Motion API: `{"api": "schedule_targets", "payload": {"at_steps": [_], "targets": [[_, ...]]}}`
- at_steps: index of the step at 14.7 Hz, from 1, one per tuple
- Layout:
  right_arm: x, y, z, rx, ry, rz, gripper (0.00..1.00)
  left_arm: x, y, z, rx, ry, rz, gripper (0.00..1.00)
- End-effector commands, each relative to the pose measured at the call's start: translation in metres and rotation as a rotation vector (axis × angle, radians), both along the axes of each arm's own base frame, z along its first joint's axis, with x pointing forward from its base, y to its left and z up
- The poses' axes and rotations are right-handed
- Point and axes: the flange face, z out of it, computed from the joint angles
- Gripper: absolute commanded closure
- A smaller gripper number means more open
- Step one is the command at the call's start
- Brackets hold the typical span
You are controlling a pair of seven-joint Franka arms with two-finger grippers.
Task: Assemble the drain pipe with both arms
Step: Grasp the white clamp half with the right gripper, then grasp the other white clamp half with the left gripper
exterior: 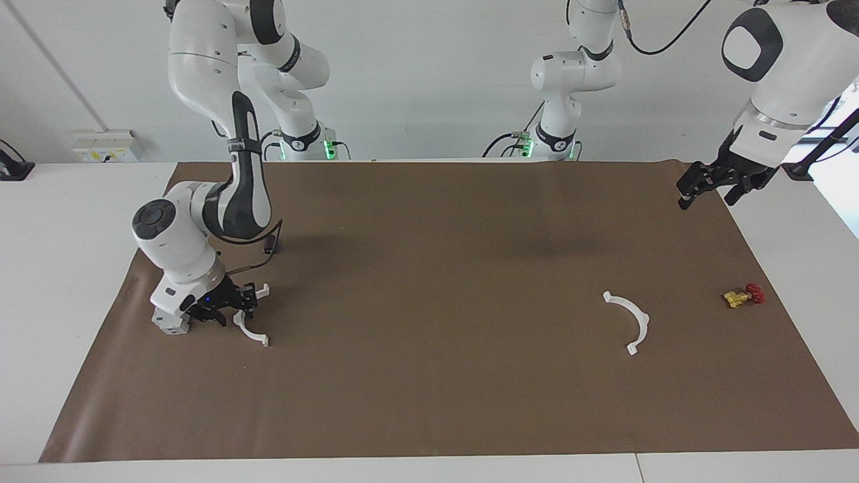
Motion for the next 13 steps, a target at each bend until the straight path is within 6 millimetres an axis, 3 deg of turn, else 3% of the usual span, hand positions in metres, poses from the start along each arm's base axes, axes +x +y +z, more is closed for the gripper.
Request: {"api": "schedule_targets", "payload": {"at_steps": [1,7,10,13], "targets": [[-0.007,-0.001,0.002,0.014,-0.017,0.012,0.51,0.005,-0.010,-0.022,0.013,-0.037,-0.028,0.00],[-0.009,0.000,-0.002,0.014,-0.012,0.013,0.53,0.047,-0.027,-0.111,0.021,-0.025,-0.049,0.00],[-0.010,0.001,-0.002,0.014,-0.012,0.014,0.60,0.057,-0.028,-0.156,0.023,-0.042,-0.052,0.00],[-0.011,0.001,-0.004,0.015,-0.009,0.014,0.61,0.062,-0.028,-0.198,0.025,-0.064,-0.052,0.00]]}}
